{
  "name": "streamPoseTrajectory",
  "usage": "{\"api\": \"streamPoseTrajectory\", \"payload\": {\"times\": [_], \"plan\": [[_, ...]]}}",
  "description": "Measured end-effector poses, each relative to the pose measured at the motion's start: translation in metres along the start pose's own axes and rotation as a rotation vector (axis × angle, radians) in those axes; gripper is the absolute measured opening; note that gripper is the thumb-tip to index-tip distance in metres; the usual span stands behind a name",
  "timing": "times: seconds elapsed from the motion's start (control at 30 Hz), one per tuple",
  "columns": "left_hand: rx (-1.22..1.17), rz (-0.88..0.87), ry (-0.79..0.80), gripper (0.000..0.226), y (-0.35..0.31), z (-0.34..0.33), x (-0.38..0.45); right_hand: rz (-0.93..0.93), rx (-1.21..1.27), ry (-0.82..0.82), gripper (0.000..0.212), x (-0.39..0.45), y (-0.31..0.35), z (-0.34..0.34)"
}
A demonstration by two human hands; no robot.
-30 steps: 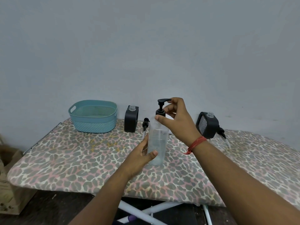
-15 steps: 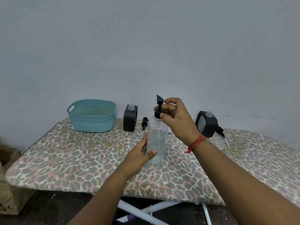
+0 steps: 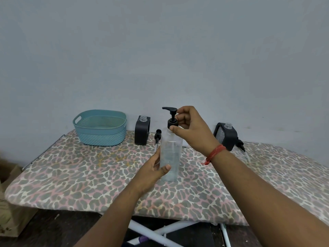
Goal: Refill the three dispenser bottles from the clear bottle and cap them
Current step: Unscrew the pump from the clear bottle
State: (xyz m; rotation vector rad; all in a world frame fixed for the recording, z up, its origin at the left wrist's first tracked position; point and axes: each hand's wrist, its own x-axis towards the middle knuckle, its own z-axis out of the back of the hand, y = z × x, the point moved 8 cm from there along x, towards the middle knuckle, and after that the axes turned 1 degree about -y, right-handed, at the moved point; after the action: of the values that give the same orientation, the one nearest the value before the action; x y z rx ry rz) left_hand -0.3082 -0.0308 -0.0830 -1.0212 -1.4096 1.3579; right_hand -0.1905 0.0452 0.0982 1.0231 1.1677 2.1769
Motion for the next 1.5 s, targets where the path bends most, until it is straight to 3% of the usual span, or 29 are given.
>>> {"api": "streamPoseTrajectory", "payload": {"times": [0.33, 0.5, 0.73, 0.97, 1.17, 1.3, 1.5], "plan": [[0.001, 0.010, 0.003, 0.089, -0.003, -0.001, -0.002, 0.058, 0.341, -0.052, 0.037, 0.006, 0.022, 0.017], [-0.002, 0.011, 0.008, 0.096, -0.003, -0.002, -0.003, 0.097, 0.536, -0.222, 0.031, 0.010, 0.029, 0.048], [0.013, 0.000, 0.016, 0.080, -0.002, -0.002, -0.002, 0.177, 0.697, -0.535, 0.024, -0.002, 0.040, 0.099], [0.011, 0.007, 0.012, 0.089, -0.002, -0.002, -0.003, 0.243, 0.861, -0.735, 0.016, -0.007, 0.050, 0.150], [0.033, 0.010, 0.000, 0.080, -0.002, -0.001, -0.004, 0.136, 0.775, -0.752, 0.012, -0.008, 0.024, 0.180], [0.022, -0.004, 0.002, 0.084, -0.004, -0.002, -0.004, -0.066, 0.613, -0.774, 0.001, -0.024, -0.028, 0.194], [0.018, -0.013, -0.019, 0.097, -0.004, 0.001, -0.003, -0.430, 0.209, -0.691, 0.007, -0.064, -0.139, 0.214]]}}
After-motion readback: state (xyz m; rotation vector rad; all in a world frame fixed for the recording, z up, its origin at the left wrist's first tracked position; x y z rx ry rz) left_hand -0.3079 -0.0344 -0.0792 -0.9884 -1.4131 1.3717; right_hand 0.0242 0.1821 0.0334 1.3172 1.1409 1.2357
